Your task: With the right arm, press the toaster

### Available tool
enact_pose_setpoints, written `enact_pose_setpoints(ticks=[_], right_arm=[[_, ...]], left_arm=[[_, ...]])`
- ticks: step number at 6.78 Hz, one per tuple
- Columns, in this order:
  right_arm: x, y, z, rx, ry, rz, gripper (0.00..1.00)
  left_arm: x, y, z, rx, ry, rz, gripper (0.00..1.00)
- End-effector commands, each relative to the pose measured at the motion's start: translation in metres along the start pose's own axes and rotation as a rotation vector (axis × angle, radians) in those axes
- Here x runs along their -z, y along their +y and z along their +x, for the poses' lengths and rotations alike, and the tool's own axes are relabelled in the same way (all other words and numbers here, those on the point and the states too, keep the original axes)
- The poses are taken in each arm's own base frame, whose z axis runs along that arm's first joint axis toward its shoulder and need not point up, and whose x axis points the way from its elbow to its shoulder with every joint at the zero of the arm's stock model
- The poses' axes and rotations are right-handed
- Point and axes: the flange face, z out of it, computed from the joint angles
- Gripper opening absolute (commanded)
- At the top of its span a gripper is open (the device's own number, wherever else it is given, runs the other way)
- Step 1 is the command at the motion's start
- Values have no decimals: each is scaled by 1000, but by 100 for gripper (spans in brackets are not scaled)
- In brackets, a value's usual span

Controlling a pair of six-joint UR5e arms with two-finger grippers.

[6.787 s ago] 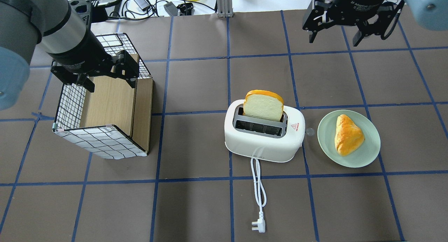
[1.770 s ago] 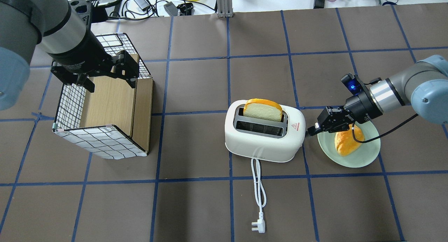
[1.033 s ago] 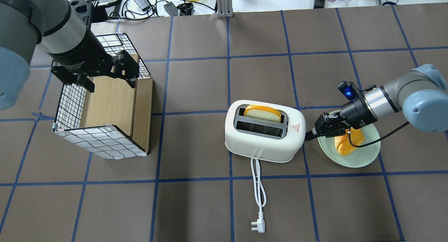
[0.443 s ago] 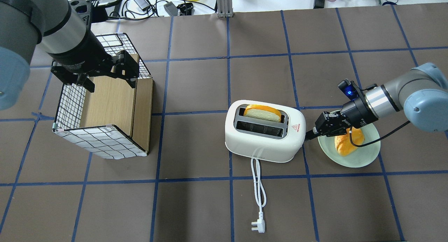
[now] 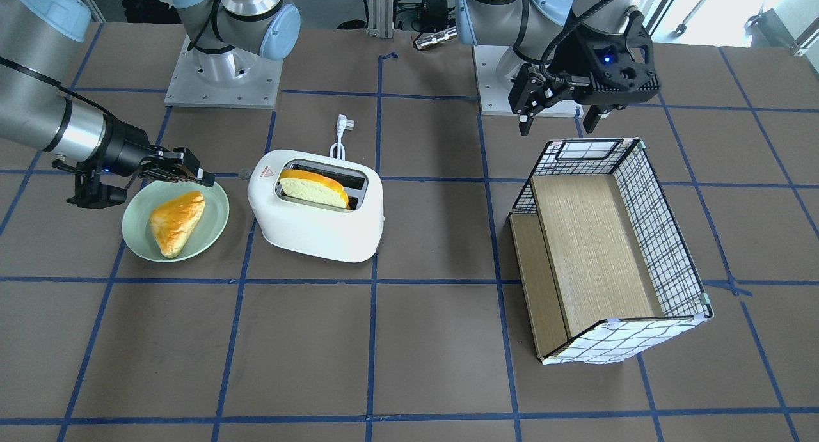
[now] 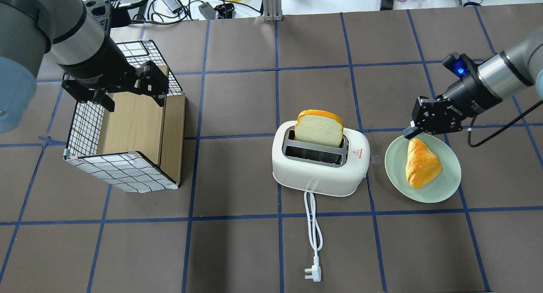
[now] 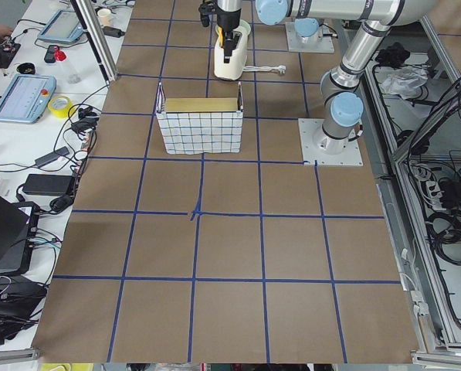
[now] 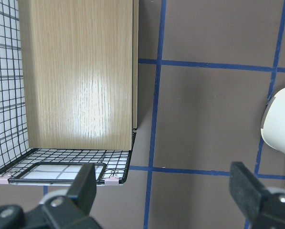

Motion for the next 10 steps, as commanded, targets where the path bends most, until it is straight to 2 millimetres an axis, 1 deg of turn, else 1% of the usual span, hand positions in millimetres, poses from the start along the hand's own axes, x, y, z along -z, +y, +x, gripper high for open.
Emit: enact_pose_setpoints(ticks=[1, 2, 3, 4, 5, 6, 7, 8, 9, 10], right_arm=[[55, 6, -82, -40, 234, 35, 12], [56, 15, -118, -29, 334, 58, 21], [53, 24, -149, 16, 405, 81, 28], [50, 32, -175, 4, 476, 112, 41], [46, 35, -194, -25, 490, 181, 87], [43, 38, -208, -7, 550, 240, 89], [38, 40, -224, 41, 547, 279, 92], [42, 37, -233, 79, 520, 346, 96], [45, 37, -235, 89, 520, 361, 99], [46, 36, -237, 89, 513, 371, 100]], left_arm=[[0, 0, 0, 0, 1, 0, 100], [0, 0, 0, 0, 0, 0, 100], [0, 0, 0, 0, 1, 0, 100], [0, 0, 0, 0, 1, 0, 100], [0, 0, 0, 0, 1, 0, 100], [0, 0, 0, 0, 1, 0, 100], [0, 0, 0, 0, 1, 0, 100], [0, 0, 0, 0, 1, 0, 100], [0, 0, 0, 0, 1, 0, 100], [0, 0, 0, 0, 1, 0, 100]])
